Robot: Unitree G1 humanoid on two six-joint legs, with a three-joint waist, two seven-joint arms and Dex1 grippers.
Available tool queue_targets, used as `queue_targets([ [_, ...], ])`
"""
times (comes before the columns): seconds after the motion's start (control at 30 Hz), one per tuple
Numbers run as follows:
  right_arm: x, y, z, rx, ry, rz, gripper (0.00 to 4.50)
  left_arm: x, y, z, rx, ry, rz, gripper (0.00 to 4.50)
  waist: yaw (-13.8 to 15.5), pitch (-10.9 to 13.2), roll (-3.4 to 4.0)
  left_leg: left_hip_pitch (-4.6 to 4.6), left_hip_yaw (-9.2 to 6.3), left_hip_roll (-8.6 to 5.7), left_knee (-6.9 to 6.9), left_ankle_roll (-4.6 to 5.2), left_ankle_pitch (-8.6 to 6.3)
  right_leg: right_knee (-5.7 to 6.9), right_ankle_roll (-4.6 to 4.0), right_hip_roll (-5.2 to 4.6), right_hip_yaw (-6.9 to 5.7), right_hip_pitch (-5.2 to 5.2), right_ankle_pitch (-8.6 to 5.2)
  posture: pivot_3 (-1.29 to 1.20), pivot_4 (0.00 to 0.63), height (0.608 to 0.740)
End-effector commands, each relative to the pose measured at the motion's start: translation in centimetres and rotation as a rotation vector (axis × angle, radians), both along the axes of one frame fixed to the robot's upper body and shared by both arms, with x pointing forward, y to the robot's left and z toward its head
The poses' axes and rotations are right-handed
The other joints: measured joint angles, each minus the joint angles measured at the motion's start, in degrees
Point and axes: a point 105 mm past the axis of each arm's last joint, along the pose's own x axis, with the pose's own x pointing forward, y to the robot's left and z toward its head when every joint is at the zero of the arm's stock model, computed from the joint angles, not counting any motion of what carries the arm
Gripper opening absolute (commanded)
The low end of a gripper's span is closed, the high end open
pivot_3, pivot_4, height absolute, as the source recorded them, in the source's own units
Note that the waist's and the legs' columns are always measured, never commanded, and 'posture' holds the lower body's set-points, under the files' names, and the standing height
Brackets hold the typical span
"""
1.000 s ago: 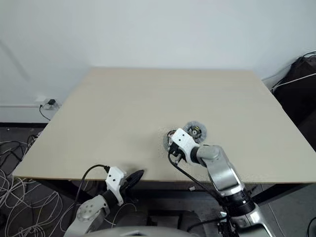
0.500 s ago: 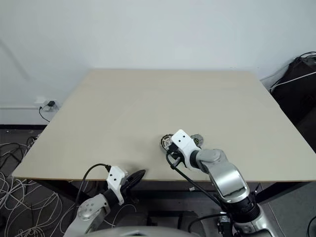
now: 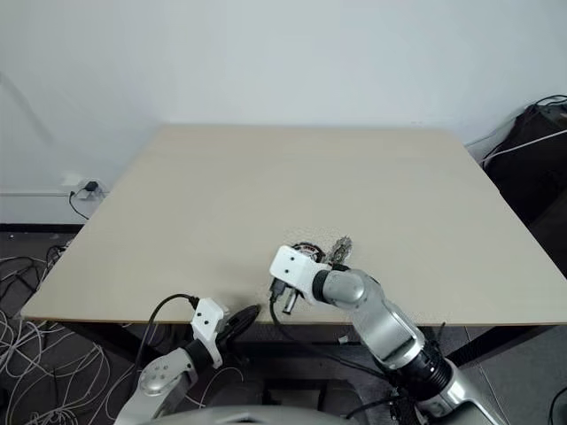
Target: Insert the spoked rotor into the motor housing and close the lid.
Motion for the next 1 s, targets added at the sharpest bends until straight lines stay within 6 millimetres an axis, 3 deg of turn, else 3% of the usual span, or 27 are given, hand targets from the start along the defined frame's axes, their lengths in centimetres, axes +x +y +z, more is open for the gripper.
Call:
queue_targets([
  [0.03,1.2,0.5,5.5,0.216,-0.198,-0.043,0.12,0.3,0.0,0.8,-0.014,-0.037,0.006,0.00,0.0,0.0,-0.02,0.00,-0.01,0.00,0.00,0.00,0.00,-0.01,0.01,0.01,0.00,0.00,0.00,0.00,0.000,0.740],
  [0.13,3.2,-1.3,7.7,0.278,-0.335,-0.201,0.12,0.2,0.1,0.8,-0.013,-0.037,0.007,0.00,0.1,0.0,-0.02,0.00,-0.01,-0.01,0.00,-0.01,0.00,-0.01,0.03,0.03,0.00,0.01,0.02,0.00,0.000,0.740],
  [0.27,5.5,-6.4,8.7,0.227,-0.485,-0.474,0.65,0.1,0.1,0.8,-0.010,-0.036,-0.002,0.00,0.4,0.0,-0.09,0.02,0.00,-0.05,0.00,-0.15,0.08,-0.01,0.04,0.01,0.01,0.05,0.03,0.00,0.000,0.740],
  [0.43,6.0,-12.2,7.8,0.173,-0.511,-0.760,0.65,0.3,0.1,0.9,-0.007,-0.036,-0.020,0.00,0.3,0.0,0.02,0.00,0.01,0.00,-0.02,-0.29,0.15,0.00,-0.01,0.04,0.02,0.01,0.00,0.00,0.000,0.740],
  [0.53,5.4,-14.2,6.3,0.092,-0.492,-0.830,0.65,0.4,0.1,0.9,-0.004,-0.037,-0.030,0.00,0.2,0.0,0.13,0.00,0.01,0.01,-0.02,-0.23,0.12,0.01,-0.02,0.05,0.03,0.01,-0.01,0.00,0.000,0.740],
  [0.57,5.1,-14.7,5.5,0.069,-0.465,-0.847,0.47,0.5,0.1,0.9,-0.003,-0.038,-0.033,0.00,0.2,0.0,0.14,0.00,0.01,0.01,-0.02,-0.11,0.06,0.01,-0.02,0.04,0.03,0.01,-0.01,0.00,0.000,0.740],
  [0.63,4.4,-15.5,3.6,-0.018,-0.417,-0.849,0.02,0.5,0.1,1.0,-0.001,-0.038,-0.038,0.00,0.1,0.0,0.16,0.04,0.01,0.03,-0.02,-0.08,0.04,0.02,-0.01,0.05,0.03,0.03,-0.01,0.00,0.000,0.740],
  [0.8,2.8,-15.2,-0.2,-0.117,-0.265,-0.810,0.02,0.5,0.2,1.0,0.002,-0.038,-0.044,0.00,-0.2,0.0,0.19,0.07,0.01,0.05,-0.02,-0.07,0.06,0.02,0.01,0.07,0.03,0.06,-0.02,0.00,0.000,0.740],
  [1.0,2.6,-13.4,-1.4,-0.054,-0.184,-0.794,0.02,0.5,0.3,1.0,0.005,-0.037,-0.039,0.00,-0.2,0.0,0.20,0.13,0.01,0.10,-0.01,-0.06,0.07,0.02,0.26,0.11,0.04,0.09,-0.18,0.00,0.000,0.740],
])
